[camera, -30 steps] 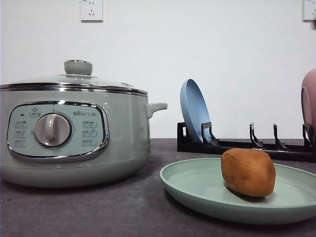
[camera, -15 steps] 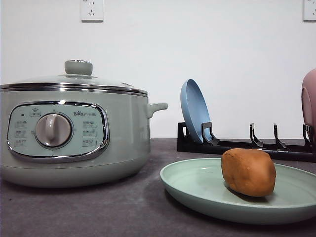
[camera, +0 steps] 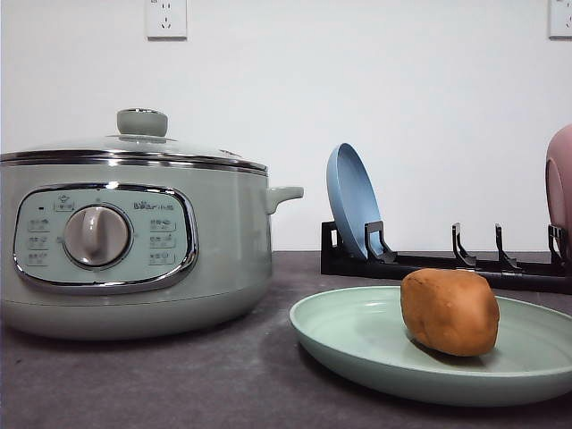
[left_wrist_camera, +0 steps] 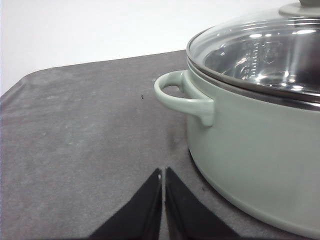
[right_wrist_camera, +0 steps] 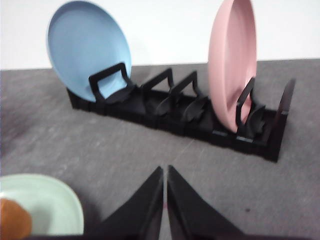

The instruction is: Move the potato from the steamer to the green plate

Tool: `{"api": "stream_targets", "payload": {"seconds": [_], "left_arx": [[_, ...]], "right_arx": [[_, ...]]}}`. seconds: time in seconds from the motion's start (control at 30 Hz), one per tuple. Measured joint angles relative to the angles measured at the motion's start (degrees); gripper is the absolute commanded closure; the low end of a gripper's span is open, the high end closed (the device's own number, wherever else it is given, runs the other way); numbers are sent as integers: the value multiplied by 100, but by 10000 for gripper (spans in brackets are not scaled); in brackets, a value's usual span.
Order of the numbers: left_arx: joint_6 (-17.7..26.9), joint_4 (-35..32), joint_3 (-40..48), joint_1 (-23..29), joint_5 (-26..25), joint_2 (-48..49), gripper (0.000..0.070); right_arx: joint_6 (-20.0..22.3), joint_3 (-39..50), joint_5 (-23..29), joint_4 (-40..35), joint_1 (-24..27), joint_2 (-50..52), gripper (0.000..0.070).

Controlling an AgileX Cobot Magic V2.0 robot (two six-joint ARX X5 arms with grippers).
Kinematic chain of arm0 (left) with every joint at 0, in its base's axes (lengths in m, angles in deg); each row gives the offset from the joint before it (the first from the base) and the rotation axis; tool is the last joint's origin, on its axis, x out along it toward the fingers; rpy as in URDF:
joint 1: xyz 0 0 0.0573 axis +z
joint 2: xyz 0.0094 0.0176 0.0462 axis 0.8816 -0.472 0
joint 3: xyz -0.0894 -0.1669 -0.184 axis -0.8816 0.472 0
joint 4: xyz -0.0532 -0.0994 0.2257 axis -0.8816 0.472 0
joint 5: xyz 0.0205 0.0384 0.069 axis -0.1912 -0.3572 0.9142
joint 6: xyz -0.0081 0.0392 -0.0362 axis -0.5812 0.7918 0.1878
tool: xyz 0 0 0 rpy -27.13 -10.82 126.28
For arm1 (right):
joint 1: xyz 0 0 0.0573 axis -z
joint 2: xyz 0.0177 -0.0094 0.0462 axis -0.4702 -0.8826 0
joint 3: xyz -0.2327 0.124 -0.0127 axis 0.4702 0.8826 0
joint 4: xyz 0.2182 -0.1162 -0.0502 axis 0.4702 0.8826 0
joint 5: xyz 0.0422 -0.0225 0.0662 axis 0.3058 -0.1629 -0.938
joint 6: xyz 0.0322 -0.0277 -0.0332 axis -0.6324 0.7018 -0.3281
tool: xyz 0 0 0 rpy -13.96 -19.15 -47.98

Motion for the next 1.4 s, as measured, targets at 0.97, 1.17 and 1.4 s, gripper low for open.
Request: {"api": "stream_targets", "payload": {"seconds": [0.97, 1.17, 1.4], "left_arx": [[0, 0, 0, -2, 0, 0, 697], [0, 0, 0, -1, 0, 0, 697], [-1, 0, 0, 0, 0, 0, 697]], "right_arx": [[-2, -4, -134, 187, -29, -8, 700], [-2, -4, -134, 186, -29, -8, 700], [-2, -4, -134, 186, -29, -8, 700]]}}
